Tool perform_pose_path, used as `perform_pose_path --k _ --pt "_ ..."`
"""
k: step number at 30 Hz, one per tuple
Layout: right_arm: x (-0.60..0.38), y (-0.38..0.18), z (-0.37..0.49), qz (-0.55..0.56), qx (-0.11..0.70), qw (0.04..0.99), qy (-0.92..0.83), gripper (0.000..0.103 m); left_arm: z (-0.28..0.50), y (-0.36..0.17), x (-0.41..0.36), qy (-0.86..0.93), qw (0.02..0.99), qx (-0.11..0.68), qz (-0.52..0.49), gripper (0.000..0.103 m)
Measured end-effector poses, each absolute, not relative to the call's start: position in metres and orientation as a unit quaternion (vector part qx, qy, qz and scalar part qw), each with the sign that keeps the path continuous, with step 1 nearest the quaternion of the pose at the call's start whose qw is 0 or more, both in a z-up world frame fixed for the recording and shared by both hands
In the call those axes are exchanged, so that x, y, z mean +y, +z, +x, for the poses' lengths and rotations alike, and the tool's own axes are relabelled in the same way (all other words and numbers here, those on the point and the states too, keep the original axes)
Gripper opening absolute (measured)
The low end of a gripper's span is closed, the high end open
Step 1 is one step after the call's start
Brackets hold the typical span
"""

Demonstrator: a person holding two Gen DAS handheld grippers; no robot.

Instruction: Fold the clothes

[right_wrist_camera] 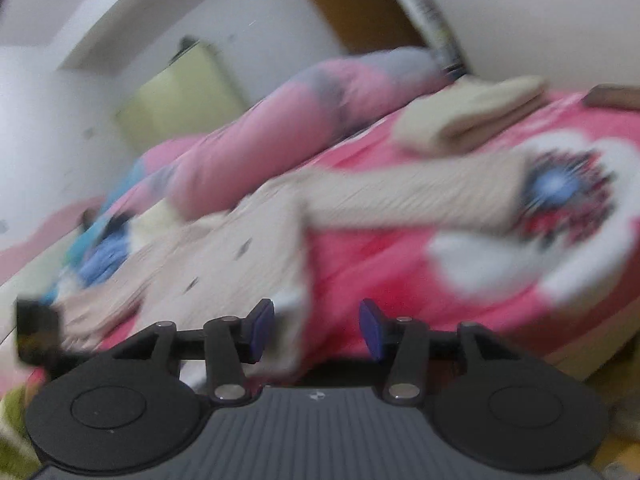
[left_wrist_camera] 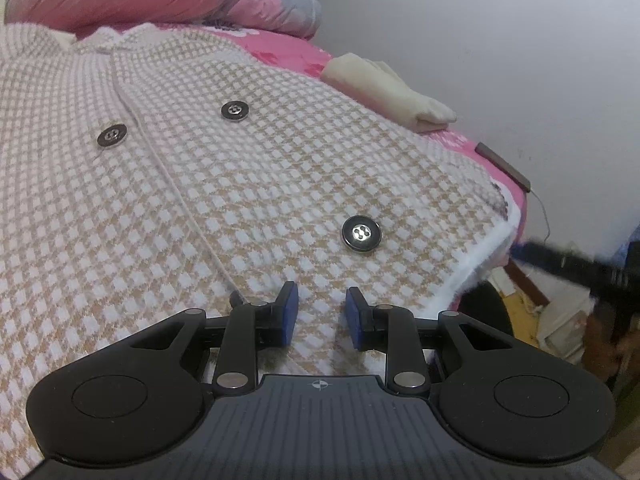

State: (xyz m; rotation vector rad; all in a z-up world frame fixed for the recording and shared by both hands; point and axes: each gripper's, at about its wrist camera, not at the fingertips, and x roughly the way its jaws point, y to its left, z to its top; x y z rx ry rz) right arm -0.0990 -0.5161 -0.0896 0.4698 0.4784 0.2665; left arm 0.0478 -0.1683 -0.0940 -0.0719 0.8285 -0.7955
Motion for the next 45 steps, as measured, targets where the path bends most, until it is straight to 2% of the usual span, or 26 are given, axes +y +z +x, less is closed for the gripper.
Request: perform_pose_path --k 4,6,10,11,12,15,17,20,22,23,24,28,31,34,36,39,42,45 --pt "-0.483 -0.089 -0.086 0.148 0.252 0.947 0.133 0.048 0.047 -0.094 -0.167 -0.373 0.840 0.392 -0.037 0.026" --pt "-0.474 -0.089 -0.079 0.099 0.253 0.956 0.111 0.043 0.047 -0.094 -0.167 -0.373 0.841 0.391 -0.037 0.026" --pt "-0.467 -0.085 -0.070 0.073 0.232 0.965 0.094 0.041 0.047 -0.095 -0.165 -0.372 0.842 0.389 -0.042 0.026" --pt "-0.464 -0.085 -0.067 0.073 0.226 0.967 0.095 0.033 0.047 -0.096 -0.165 -0.372 0.842 0.388 -0.041 0.026" --pt "-0.459 -0.084 -0.063 0.063 0.224 0.968 0.094 0.019 0.046 -0.096 -0.165 -0.371 0.843 0.387 -0.040 0.026" --pt "-0.443 -0.078 -0.061 -0.020 0.212 0.976 0.042 0.009 0.046 -0.095 -0.165 -0.371 0.843 0.388 -0.036 0.025" --pt "-0.458 -0.082 -0.059 -0.020 0.231 0.973 -0.002 0.010 0.047 -0.095 -0.163 -0.374 0.840 0.391 -0.037 0.025" --pt "-0.479 -0.103 -0.061 0.028 0.257 0.966 -0.007 0.017 0.049 -0.095 -0.161 -0.378 0.836 0.395 -0.035 0.023" --pt "-0.479 -0.102 -0.069 0.003 0.247 0.969 -0.014 0.031 0.051 -0.094 -0.159 -0.380 0.834 0.399 -0.036 0.023" --pt "-0.479 -0.100 -0.073 -0.014 0.241 0.970 -0.018 0.045 0.052 -0.094 -0.159 -0.380 0.833 0.401 -0.036 0.023" --pt "-0.484 -0.097 -0.079 -0.016 0.240 0.971 -0.011 0.051 0.052 -0.093 -0.159 -0.382 0.832 0.401 -0.033 0.023" --pt "-0.500 -0.085 -0.102 -0.022 0.249 0.968 0.036 0.053 0.053 -0.093 -0.157 -0.389 0.831 0.397 -0.027 0.023" --pt "-0.511 -0.083 -0.113 -0.101 0.275 0.956 -0.032 0.052 0.054 -0.093 -0.154 -0.394 0.828 0.397 -0.034 0.023" --pt "-0.544 -0.075 -0.107 -0.075 0.299 0.944 -0.117 0.045 0.054 -0.092 -0.154 -0.400 0.826 0.397 -0.033 0.023" --pt "-0.550 -0.059 -0.091 -0.046 0.278 0.951 -0.126 0.029 0.054 -0.091 -0.154 -0.403 0.824 0.397 -0.032 0.023" --pt "-0.526 -0.029 -0.039 -0.028 0.225 0.973 -0.044 0.022 0.054 -0.091 -0.154 -0.405 0.822 0.398 -0.034 0.023" --pt "-0.471 -0.010 0.030 -0.076 0.188 0.974 0.102 0.018 0.053 -0.091 -0.152 -0.406 0.821 0.400 -0.038 0.023" --pt "-0.435 -0.020 0.089 -0.125 0.210 0.949 0.200 0.014 0.054 -0.091 -0.151 -0.410 0.819 0.400 -0.038 0.023"
